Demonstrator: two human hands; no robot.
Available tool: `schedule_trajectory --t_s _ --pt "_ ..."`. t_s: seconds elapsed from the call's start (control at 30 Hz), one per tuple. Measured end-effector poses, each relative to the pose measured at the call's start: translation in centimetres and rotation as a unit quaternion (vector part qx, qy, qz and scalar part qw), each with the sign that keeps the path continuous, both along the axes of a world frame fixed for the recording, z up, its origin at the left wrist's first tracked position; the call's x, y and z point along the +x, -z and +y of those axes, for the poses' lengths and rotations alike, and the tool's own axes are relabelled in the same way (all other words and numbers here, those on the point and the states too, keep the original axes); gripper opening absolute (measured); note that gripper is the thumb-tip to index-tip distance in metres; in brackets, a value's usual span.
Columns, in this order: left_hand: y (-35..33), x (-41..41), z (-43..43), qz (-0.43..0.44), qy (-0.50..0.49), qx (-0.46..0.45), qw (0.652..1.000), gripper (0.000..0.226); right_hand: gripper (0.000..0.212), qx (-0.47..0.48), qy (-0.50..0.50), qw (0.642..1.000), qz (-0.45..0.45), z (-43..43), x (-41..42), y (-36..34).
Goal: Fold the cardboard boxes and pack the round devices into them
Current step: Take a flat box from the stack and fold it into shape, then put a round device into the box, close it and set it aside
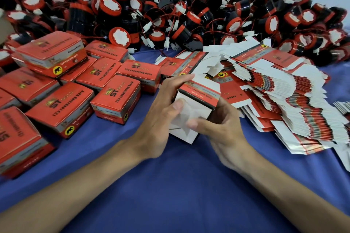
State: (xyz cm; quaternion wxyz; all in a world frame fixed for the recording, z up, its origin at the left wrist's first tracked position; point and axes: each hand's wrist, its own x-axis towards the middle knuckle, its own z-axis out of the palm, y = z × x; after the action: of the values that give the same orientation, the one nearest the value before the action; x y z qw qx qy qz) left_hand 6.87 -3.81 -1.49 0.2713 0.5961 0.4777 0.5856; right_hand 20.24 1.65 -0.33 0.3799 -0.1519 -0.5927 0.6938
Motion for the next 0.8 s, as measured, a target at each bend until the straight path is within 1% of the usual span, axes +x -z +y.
schedule_trajectory --t_s 0.03,0.1,0.2,0.27,0.3,0.33,0.37,0.4,0.43,0.47,0.5,0.53,0.57,0.6,0.63,0.67,0.7,0.73,0.77,0.8 --pt "-0.1 0.0 0.0 -0.018 0.009 -0.003 1.000 0.054 0.044 -0.010 -0.028 1.000 0.009 0.2 0.2 0.0" --pt "-0.1 -0.1 -0.1 -0.048 0.021 -0.009 0.999 0.055 0.042 -0.012 -0.053 0.998 0.011 0.6 0.5 0.0" --pt "0.0 -0.4 -0.1 -0.062 0.043 -0.013 0.997 0.058 0.041 0.010 -0.086 0.996 0.003 1.0 0.7 -0.4" --pt "-0.1 -0.5 -0.1 -0.075 0.060 -0.014 0.995 0.054 0.024 0.029 -0.108 0.994 0.003 1.0 0.7 -0.7" --pt "-0.2 -0.5 0.0 -0.086 0.059 -0.021 0.994 0.051 0.015 0.045 -0.104 0.994 -0.011 0.9 0.7 -1.0" --pt "-0.2 -0.6 0.2 -0.097 0.051 -0.029 0.994 0.048 0.009 0.086 -0.075 0.992 -0.045 0.9 0.6 -1.3" --pt "-0.4 -0.7 0.2 -0.098 0.034 -0.031 0.994 0.048 0.005 0.150 -0.025 0.984 -0.092 1.0 0.5 -1.7" --pt "-0.6 -0.8 0.4 -0.095 0.009 -0.024 0.995 0.046 0.014 0.229 0.042 0.962 -0.146 1.2 0.4 -2.2" --pt "-0.8 -1.1 0.6 -0.085 -0.018 -0.007 0.996 0.042 0.025 0.320 0.092 0.921 -0.202 1.4 0.2 -2.9" --pt "-1.0 -1.3 0.7 -0.069 -0.034 0.006 0.997 0.040 0.031 0.421 0.105 0.863 -0.258 1.5 0.0 -3.6" --pt "-1.3 -1.6 0.7 -0.046 -0.046 0.010 0.998 0.047 0.028 0.519 0.064 0.785 -0.333 1.4 -0.2 -4.3" --pt "-1.3 -1.8 0.8 -0.022 -0.044 0.012 0.999 0.057 0.022 0.602 -0.008 0.682 -0.415 1.2 -0.6 -4.7" --pt "-1.3 -1.9 0.6 -0.003 -0.039 0.007 0.999 0.060 0.021 0.655 -0.075 0.583 -0.475 0.8 -1.1 -4.8" --pt "-1.1 -1.9 0.5 0.005 -0.031 -0.003 1.000 0.057 0.025 0.676 -0.121 0.525 -0.503 0.4 -1.6 -4.9" --pt "-1.0 -1.8 0.5 0.004 -0.030 -0.018 0.999 0.051 0.026 0.673 -0.150 0.512 -0.512 0.1 -2.0 -5.2" --pt "-0.7 -1.9 0.6 -0.011 -0.039 -0.028 0.999 0.047 0.026 0.655 -0.172 0.529 -0.511 0.1 -2.3 -5.7" --pt "-0.6 -2.0 0.6 -0.031 -0.061 -0.033 0.997 0.042 0.025 0.622 -0.200 0.561 -0.508 0.4 -2.6 -6.3" --pt "-0.6 -2.2 0.9 -0.048 -0.090 -0.031 0.994 0.037 0.025 0.578 -0.227 0.604 -0.500 1.1 -2.7 -7.2" --pt "-0.4 -2.4 1.1 -0.056 -0.118 -0.026 0.991 0.030 0.023 0.531 -0.243 0.657 -0.477 2.2 -2.6 -8.3" --pt "-0.5 -2.7 1.3 -0.049 -0.147 -0.019 0.988 0.024 0.021 0.482 -0.236 0.723 -0.436 3.4 -2.6 -9.4"
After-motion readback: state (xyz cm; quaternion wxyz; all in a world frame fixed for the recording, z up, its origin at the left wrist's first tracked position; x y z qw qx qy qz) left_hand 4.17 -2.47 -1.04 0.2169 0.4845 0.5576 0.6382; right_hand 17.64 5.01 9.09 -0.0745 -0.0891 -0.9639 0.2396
